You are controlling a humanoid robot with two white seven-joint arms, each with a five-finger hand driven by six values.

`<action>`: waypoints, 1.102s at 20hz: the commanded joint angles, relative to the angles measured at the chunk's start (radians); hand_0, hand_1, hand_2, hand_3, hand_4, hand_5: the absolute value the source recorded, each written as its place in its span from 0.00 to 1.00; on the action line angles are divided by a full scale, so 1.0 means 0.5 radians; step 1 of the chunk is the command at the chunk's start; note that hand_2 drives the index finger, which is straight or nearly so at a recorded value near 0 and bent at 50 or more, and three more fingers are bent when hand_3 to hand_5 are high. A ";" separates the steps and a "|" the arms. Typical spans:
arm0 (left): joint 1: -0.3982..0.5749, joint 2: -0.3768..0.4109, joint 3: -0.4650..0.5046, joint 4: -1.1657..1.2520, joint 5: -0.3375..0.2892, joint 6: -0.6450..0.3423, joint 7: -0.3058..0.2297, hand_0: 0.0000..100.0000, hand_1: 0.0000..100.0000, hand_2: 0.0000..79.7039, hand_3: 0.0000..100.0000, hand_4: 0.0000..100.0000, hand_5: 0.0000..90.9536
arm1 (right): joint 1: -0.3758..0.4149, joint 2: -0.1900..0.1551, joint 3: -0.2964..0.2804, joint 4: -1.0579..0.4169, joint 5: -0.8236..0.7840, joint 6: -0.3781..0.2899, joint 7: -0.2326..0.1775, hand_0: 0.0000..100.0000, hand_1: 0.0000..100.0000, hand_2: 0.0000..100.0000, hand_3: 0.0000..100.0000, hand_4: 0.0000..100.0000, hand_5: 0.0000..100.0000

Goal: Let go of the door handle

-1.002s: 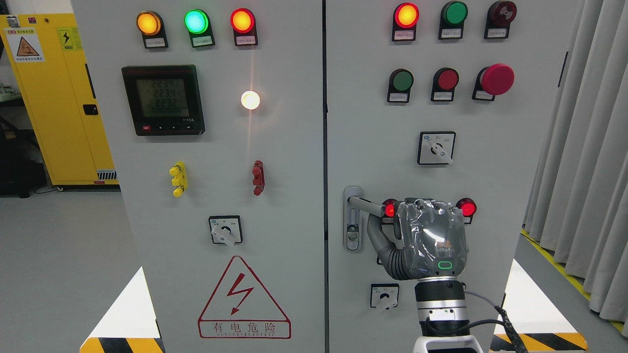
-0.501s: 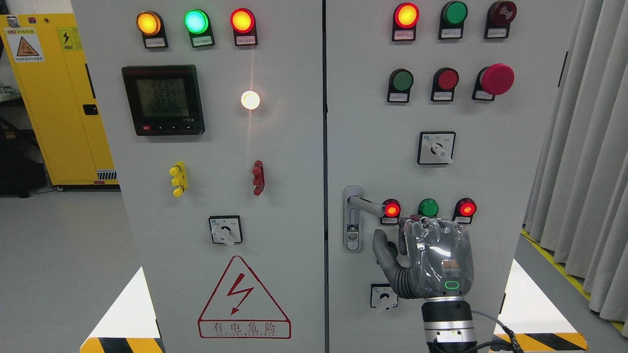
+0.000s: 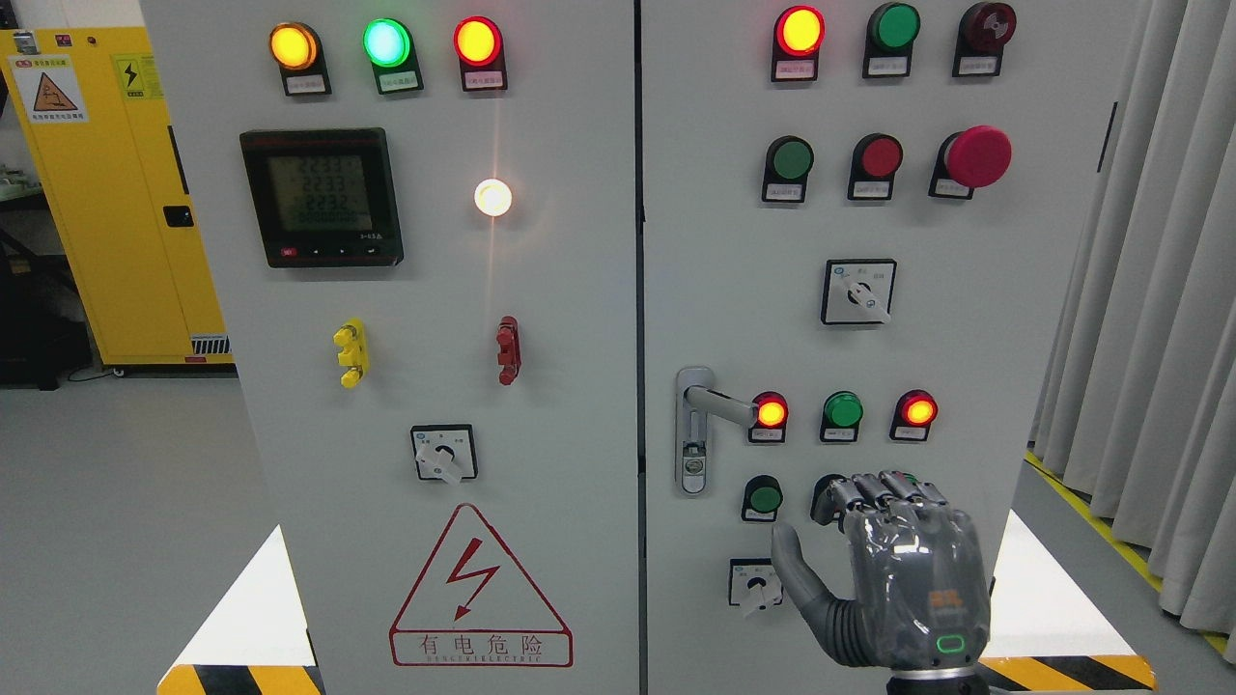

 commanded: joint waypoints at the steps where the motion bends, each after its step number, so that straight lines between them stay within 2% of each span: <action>1: 0.000 0.000 0.000 -0.025 0.000 0.001 -0.001 0.12 0.56 0.00 0.00 0.00 0.00 | 0.058 -0.040 -0.099 -0.153 -0.075 -0.009 -0.023 0.44 0.38 0.00 0.06 0.06 0.00; 2: 0.000 0.000 0.000 -0.025 0.000 0.001 -0.001 0.12 0.56 0.00 0.00 0.00 0.00 | 0.049 -0.037 -0.099 -0.144 -0.078 -0.013 -0.023 0.44 0.38 0.00 0.06 0.06 0.00; 3: 0.000 0.000 0.000 -0.025 0.000 0.001 -0.001 0.12 0.56 0.00 0.00 0.00 0.00 | 0.024 -0.034 -0.096 -0.135 -0.081 -0.022 -0.020 0.44 0.38 0.00 0.00 0.00 0.00; 4: -0.003 0.000 0.000 -0.025 0.000 0.001 -0.001 0.12 0.56 0.00 0.00 0.00 0.00 | 0.000 -0.028 -0.096 -0.120 -0.081 -0.049 -0.023 0.45 0.33 0.00 0.00 0.00 0.00; 8: 0.000 0.000 0.000 -0.025 0.000 0.001 -0.001 0.12 0.56 0.00 0.00 0.00 0.00 | -0.056 0.009 -0.099 -0.107 -0.081 -0.083 -0.029 0.50 0.28 0.00 0.00 0.00 0.00; 22: 0.000 0.000 0.000 -0.025 0.000 0.001 -0.001 0.12 0.56 0.00 0.00 0.00 0.00 | -0.040 0.012 -0.099 -0.119 -0.173 -0.086 -0.029 0.50 0.29 0.00 0.00 0.00 0.00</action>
